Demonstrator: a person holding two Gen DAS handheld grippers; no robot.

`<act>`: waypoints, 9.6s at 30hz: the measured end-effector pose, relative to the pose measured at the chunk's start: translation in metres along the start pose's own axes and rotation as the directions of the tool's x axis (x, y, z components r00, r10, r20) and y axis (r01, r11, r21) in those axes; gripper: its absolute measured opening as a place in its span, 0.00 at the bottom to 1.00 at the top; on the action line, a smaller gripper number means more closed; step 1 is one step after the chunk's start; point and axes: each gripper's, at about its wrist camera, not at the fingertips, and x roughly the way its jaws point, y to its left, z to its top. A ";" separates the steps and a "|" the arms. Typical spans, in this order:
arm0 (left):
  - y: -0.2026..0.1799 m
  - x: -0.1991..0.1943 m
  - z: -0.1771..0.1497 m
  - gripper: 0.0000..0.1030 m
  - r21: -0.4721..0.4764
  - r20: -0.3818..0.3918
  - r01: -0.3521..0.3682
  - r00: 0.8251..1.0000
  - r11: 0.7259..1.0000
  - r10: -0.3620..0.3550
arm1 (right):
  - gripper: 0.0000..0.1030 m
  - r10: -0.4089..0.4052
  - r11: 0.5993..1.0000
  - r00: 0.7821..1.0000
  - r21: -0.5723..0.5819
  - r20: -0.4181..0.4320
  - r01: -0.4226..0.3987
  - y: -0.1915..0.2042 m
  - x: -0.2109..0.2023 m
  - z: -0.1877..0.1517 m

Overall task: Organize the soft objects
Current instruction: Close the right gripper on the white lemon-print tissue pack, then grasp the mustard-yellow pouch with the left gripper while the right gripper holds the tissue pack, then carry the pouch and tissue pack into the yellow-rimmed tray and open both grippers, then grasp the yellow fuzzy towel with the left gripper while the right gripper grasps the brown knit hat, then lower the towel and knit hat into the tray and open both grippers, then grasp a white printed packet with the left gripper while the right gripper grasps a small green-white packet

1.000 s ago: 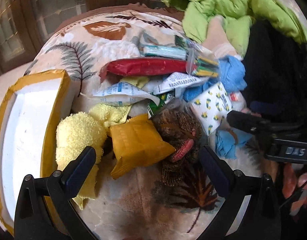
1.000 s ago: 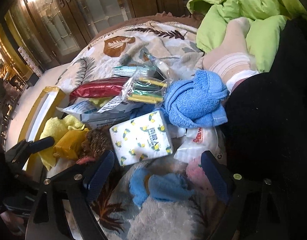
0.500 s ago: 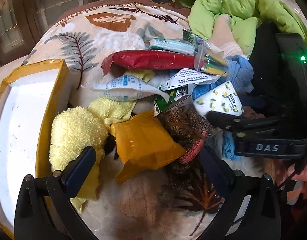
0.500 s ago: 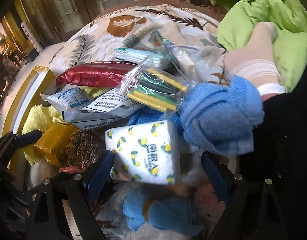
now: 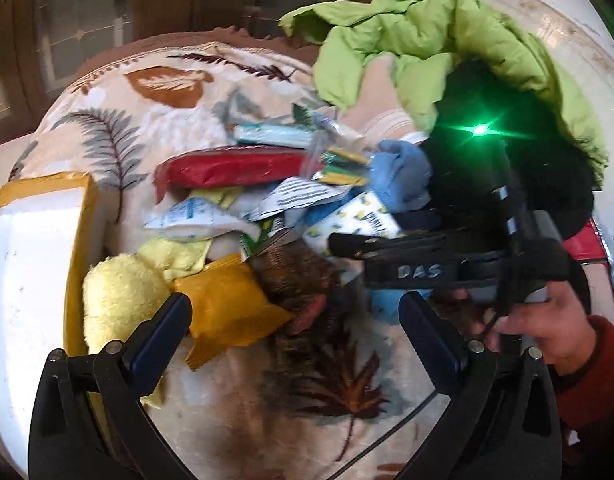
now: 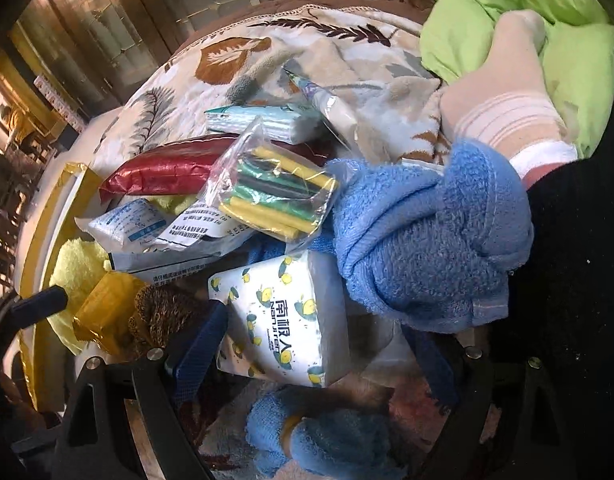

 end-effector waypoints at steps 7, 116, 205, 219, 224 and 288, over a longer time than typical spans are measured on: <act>0.018 -0.007 -0.014 1.00 -0.025 -0.044 -0.058 0.997 0.998 0.056 | 0.88 -0.009 0.999 1.000 -0.048 -0.003 0.009 0.011 0.003 -0.002; 0.086 -0.100 0.010 0.42 -0.168 0.081 -0.201 0.973 0.965 0.217 | 0.24 0.517 0.856 0.853 -0.022 0.076 -0.517 0.094 -0.071 0.029; 0.057 0.008 0.005 0.22 -0.094 -0.119 -0.241 0.966 0.966 0.230 | 0.48 0.207 0.978 0.977 -0.027 -0.052 -0.208 0.050 -0.004 -0.027; 0.061 0.024 -0.007 0.28 -0.079 -0.161 -0.327 0.937 0.942 0.311 | 0.48 0.266 0.964 0.964 0.024 -0.027 -0.265 0.045 -0.016 -0.027; 0.072 0.011 -0.008 0.25 -0.143 -0.166 -0.270 0.955 0.952 0.246 | 0.48 0.304 0.951 0.953 0.058 -0.008 -0.303 0.039 -0.026 -0.029; 0.059 -0.051 -0.001 1.00 -0.164 0.011 -0.228 0.972 0.960 0.233 | 0.59 0.356 0.906 0.926 0.197 0.126 -0.375 -0.012 -0.064 -0.026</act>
